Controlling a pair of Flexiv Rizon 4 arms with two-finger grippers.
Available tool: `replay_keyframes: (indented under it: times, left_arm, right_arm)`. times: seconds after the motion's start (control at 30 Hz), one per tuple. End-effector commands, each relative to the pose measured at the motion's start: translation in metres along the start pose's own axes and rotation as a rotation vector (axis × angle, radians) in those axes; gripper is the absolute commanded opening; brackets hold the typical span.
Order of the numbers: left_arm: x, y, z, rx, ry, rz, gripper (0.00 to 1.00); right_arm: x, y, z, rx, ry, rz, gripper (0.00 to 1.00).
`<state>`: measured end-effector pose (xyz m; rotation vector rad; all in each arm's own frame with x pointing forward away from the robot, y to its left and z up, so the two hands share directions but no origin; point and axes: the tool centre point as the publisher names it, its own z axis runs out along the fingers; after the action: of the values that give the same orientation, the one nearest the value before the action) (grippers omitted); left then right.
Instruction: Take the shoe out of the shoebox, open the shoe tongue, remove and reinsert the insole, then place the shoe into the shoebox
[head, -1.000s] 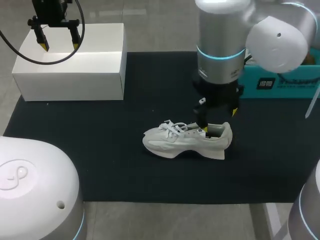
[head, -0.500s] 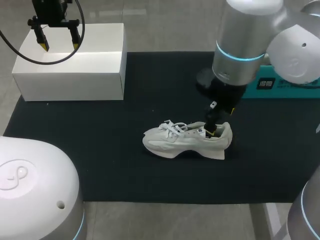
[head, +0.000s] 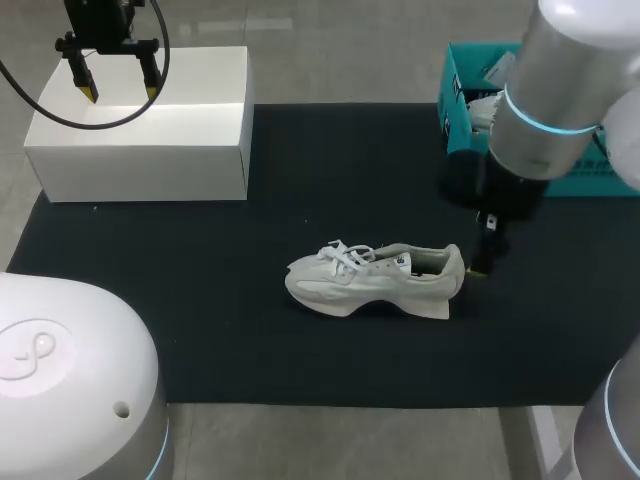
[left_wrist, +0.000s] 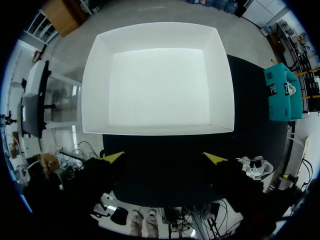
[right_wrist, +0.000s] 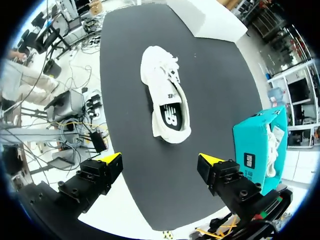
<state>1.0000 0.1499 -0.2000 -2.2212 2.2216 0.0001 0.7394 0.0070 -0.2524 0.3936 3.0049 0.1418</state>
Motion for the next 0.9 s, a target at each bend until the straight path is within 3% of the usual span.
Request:
replay_keyframes:
  times: [0.03,0.37,0.47,0.73,0.9]
  left_arm:
    - [0.0,0.0,0.0,0.0,0.0,0.0,1.0]
    - [0.0,0.0,0.0,0.0,0.0,0.0,1.0]
    - [0.0,0.0,0.0,0.0,0.0,0.0,1.0]
    - [0.0,0.0,0.0,0.0,0.0,0.0,1.0]
    - [0.0,0.0,0.0,0.0,0.0,0.0,1.0]
  right_arm:
    - [0.0,-0.008,0.003,-0.416,0.036,-0.217,1.0]
    - [0.0,-0.008,0.003,-0.416,0.036,-0.217,1.0]
    - [-0.004,-0.012,0.02,-0.523,0.042,-0.195,1.0]
    - [-0.019,-0.03,0.053,-0.669,0.036,-0.13,1.0]
    - [-0.026,-0.039,0.068,-0.679,0.057,-0.131,1.0]
